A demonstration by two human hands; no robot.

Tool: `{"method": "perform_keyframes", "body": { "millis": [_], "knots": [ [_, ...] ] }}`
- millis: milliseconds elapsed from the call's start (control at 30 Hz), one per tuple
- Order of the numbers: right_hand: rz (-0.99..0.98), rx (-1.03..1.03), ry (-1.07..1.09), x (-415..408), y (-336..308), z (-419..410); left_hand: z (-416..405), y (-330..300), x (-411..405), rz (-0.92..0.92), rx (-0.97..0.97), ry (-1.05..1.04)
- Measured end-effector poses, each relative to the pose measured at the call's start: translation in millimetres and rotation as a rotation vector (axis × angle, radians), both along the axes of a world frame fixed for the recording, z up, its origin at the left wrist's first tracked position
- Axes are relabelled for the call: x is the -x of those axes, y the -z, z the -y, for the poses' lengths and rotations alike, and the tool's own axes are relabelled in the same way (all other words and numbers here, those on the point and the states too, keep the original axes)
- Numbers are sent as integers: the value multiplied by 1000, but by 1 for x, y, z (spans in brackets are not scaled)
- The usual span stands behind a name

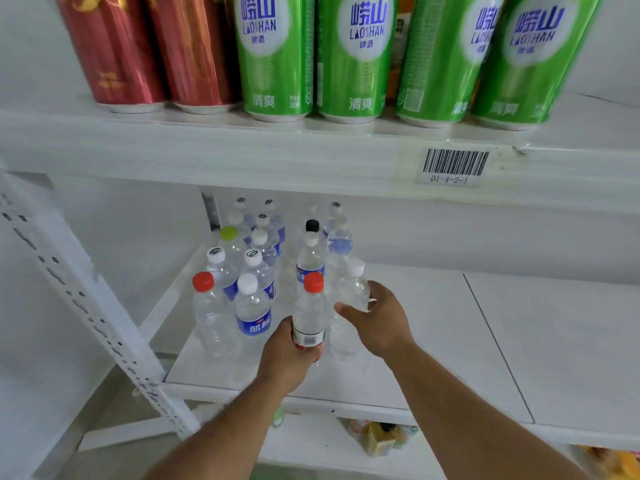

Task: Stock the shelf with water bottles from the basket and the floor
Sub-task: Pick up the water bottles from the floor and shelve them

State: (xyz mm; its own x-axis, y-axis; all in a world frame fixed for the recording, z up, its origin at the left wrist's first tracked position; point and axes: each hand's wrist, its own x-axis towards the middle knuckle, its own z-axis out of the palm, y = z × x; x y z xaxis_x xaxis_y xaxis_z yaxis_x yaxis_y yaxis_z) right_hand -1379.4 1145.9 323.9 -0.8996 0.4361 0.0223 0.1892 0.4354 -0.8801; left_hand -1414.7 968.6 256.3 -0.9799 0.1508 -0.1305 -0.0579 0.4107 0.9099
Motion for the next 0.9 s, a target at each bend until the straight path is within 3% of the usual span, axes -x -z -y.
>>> {"method": "perform_keyframes", "body": {
  "millis": [567, 900],
  "knots": [
    [0, 64, -48, 37, 18, 2, -29, 6, 45, -35, -132, -61],
    [34, 11, -85, 36, 23, 2, -27, 12, 54, -64, -85, -9]
  ]
}}
